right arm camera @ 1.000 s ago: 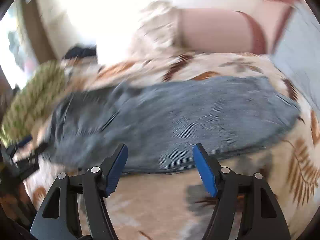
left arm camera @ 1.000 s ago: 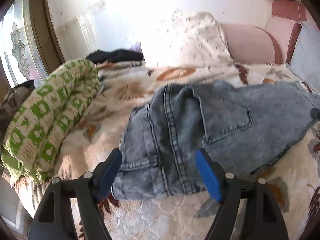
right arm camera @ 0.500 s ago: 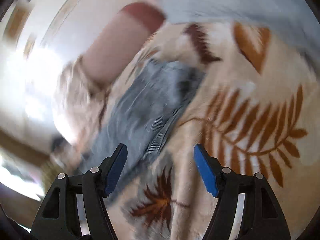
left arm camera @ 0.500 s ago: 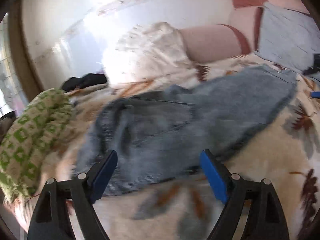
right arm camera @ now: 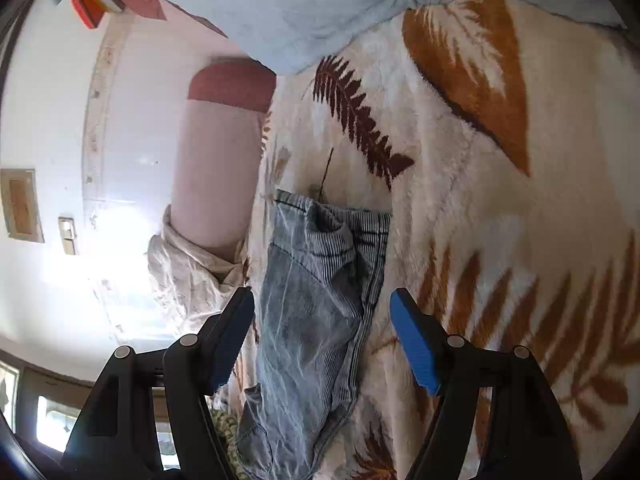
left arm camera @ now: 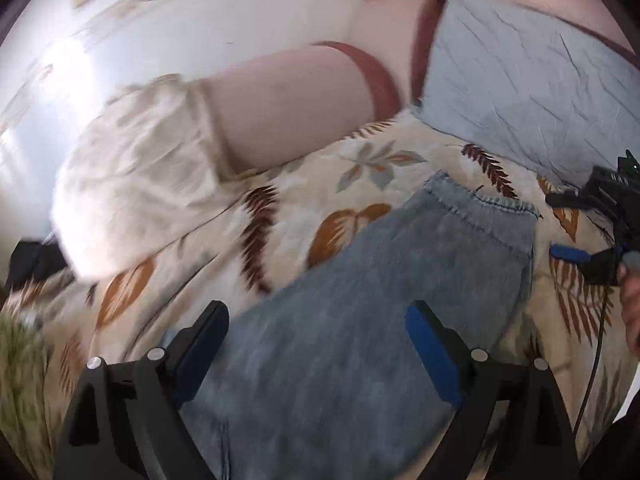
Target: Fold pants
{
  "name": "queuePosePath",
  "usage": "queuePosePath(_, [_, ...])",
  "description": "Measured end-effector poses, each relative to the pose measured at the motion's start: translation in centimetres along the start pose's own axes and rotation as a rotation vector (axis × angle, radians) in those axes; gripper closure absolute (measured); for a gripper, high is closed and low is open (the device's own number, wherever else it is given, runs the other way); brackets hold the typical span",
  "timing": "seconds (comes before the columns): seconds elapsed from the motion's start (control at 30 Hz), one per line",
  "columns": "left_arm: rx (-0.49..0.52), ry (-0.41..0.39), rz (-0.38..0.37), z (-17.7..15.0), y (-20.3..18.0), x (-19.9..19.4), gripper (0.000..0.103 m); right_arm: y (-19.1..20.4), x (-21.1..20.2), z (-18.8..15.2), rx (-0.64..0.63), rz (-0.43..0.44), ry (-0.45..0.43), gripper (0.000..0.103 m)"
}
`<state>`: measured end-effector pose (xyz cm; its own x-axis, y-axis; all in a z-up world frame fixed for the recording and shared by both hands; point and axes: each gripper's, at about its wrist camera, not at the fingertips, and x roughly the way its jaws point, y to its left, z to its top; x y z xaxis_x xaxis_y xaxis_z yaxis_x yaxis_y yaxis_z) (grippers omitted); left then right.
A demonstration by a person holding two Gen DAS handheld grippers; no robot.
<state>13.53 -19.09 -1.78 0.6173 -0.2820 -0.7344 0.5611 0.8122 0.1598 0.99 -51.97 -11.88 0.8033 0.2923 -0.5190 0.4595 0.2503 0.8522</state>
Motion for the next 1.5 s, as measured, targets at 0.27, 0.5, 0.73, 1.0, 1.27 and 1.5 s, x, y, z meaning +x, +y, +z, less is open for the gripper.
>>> queuePosePath(0.27, [0.040, 0.123, -0.177, 7.1, -2.3, 8.6, 0.011, -0.7, 2.6, 1.0, 0.018, -0.058, 0.038, 0.032])
queuePosePath(0.5, [0.151, 0.181, -0.320, 10.5, -7.1, 13.5, 0.011, -0.7, 3.3, 1.3, -0.014, -0.058, 0.025, 0.035])
queuePosePath(0.73, [0.242, 0.247, -0.406, 12.4, -9.9, 16.9, 0.019, -0.6, 3.5, 1.1, -0.046, -0.103, 0.006, 0.054])
queuePosePath(1.0, [0.230, 0.319, -0.484, 12.6, -11.3, 20.1, 0.032, -0.8, 3.4, 1.0, -0.052, -0.103, 0.011, 0.058])
queuePosePath(1.27, [0.250, 0.324, -0.567, 12.6, -12.8, 20.3, 0.047, -0.9, 3.4, 1.1, -0.042, -0.081, 0.011, 0.053])
queuePosePath(1.5, [0.220, 0.293, -0.583, 12.4, -12.5, 19.6, 0.067, -0.3, 3.6, 0.7, -0.069, -0.091, -0.001, 0.049])
